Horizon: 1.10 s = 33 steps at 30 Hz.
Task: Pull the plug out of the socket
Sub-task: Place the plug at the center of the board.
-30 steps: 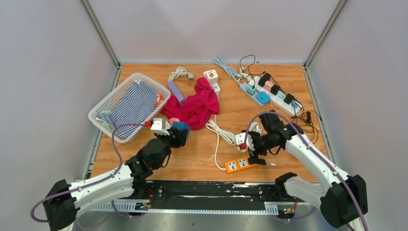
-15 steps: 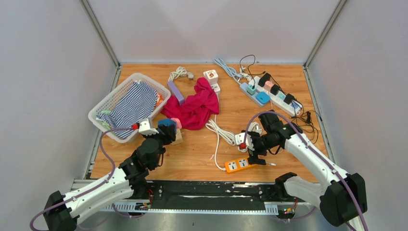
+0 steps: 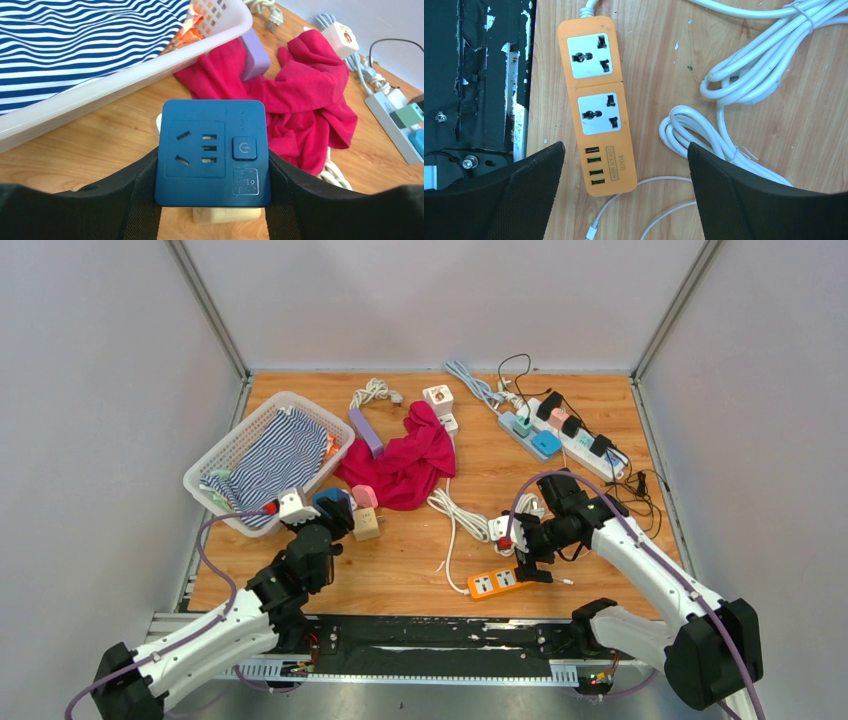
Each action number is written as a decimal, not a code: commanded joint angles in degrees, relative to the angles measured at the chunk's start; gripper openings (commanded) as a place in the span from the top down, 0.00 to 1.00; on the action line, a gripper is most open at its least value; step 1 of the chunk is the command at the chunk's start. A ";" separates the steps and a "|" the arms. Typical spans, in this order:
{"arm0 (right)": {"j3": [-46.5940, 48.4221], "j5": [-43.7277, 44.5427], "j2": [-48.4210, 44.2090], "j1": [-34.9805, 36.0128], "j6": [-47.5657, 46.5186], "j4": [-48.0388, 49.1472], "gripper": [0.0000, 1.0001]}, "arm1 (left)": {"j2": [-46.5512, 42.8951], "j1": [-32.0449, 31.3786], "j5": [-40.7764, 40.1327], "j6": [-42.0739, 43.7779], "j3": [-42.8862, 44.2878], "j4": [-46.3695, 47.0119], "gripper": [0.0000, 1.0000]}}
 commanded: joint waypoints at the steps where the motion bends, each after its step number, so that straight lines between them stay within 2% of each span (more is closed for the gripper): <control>1: -1.06 0.60 0.48 -0.70 -0.53 -0.69 0.07 | 1.08 1.94 -3.95 -4.20 0.27 0.05 0.96; 12: -1.20 0.94 0.82 -0.66 -0.38 -0.53 0.07 | 8.61 6.42 -1.08 -11.31 -0.59 -1.00 0.92; 21: -1.28 1.12 0.92 -0.70 -0.38 -0.45 0.07 | 12.36 7.51 -0.64 -15.18 -1.52 -1.00 0.85; 26: -1.28 1.17 1.09 -0.74 -0.30 -0.43 0.07 | 14.11 7.99 -0.27 -16.44 -1.36 -1.01 0.68; 33: -1.37 1.22 1.10 -0.71 -0.30 -0.37 0.07 | 14.24 8.40 0.34 -16.50 -1.45 -1.00 0.49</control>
